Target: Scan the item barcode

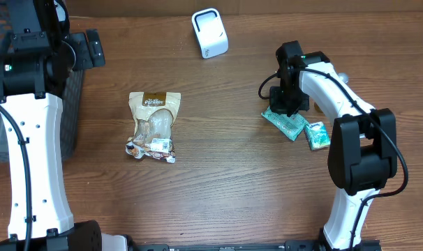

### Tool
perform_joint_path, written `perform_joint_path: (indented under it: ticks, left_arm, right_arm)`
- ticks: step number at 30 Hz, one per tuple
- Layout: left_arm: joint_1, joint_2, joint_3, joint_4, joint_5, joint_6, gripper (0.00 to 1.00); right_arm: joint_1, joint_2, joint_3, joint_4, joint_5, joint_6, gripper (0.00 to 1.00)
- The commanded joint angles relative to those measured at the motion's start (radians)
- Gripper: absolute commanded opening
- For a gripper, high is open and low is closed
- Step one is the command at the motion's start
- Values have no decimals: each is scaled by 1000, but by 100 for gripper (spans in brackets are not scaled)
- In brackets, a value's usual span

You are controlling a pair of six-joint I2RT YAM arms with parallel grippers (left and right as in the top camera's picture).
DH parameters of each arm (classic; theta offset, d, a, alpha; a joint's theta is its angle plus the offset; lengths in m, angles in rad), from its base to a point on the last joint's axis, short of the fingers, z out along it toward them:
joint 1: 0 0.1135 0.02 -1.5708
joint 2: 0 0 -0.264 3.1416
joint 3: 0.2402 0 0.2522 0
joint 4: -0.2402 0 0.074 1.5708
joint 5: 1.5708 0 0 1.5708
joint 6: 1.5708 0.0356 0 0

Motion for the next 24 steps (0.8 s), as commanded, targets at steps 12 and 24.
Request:
perform_joint_path:
  ticks: [12, 24]
  left_arm:
    - [-13, 3, 0, 4, 2, 15, 99]
    - [-13, 3, 0, 4, 2, 15, 100]
  right_arm:
    - [7, -1, 92, -62, -188, 23, 8]
    - [98, -1, -20, -49, -85, -10, 4]
